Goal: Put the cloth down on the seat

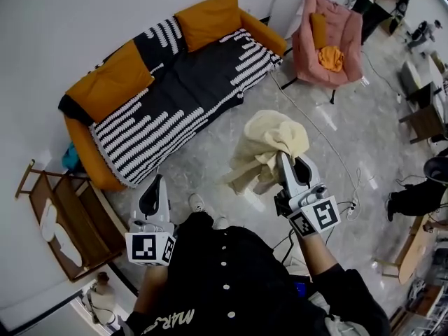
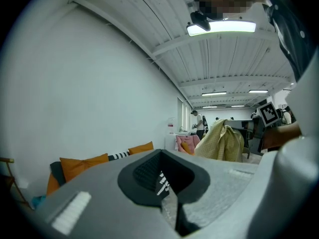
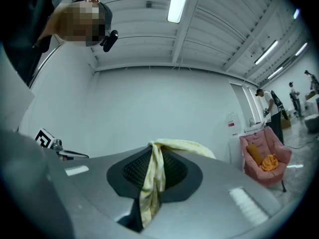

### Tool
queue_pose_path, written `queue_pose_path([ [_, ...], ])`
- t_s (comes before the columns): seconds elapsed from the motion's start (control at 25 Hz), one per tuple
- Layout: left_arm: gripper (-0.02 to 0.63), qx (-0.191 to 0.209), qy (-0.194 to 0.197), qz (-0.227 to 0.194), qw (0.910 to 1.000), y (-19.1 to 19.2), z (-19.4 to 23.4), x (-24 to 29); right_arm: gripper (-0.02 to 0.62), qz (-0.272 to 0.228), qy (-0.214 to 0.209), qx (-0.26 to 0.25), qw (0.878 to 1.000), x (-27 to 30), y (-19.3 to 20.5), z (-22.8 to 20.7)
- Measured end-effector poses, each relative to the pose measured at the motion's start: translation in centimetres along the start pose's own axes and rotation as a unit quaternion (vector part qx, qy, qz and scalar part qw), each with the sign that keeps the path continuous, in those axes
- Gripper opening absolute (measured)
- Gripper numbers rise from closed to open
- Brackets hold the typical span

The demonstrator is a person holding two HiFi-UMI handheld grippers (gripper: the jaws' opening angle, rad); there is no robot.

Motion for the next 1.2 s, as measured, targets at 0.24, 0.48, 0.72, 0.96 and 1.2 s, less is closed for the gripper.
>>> queue_pose_path([
  [0.24, 0.000, -0.003, 0.000, -0.008, 1.0000, -0.5, 2.9, 3.1, 0.058, -0.007, 0.001, -0.009, 1.000, 3.8, 0.0, -0.4],
  [0.48, 0.000, -0.001, 0.007, -0.011, 0.9999, -1.6, 5.6, 5.4, 0.058, -0.012, 0.006, -0.013, 1.000, 7.0, 0.2, -0.1],
  [0.72, 0.000, -0.001, 0.013, -0.017, 0.9998, -2.0, 8.5, 7.2, 0.058, -0.015, 0.013, -0.016, 1.000, 10.0, 0.6, 0.5],
  [0.96, 0.000, -0.005, 0.031, -0.019, 0.9993, -1.5, 11.0, 8.8, 0.058, -0.020, 0.022, -0.021, 0.999, 12.5, 1.0, 1.2],
  [1.2, 0.000, -0.018, 0.052, -0.004, 0.9985, -0.5, 12.5, 10.4, 0.058, -0.019, 0.040, -0.036, 0.998, 12.9, 1.2, 1.8],
])
Point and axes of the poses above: the fingertips, and each gripper's own axes: x forward along the fingers, z to its left, y out of its underside, the point moved 10 cm from there along -x, backward along the fingers, and after that the axes turned 6 degrees about -z, right-handed, at the moved point
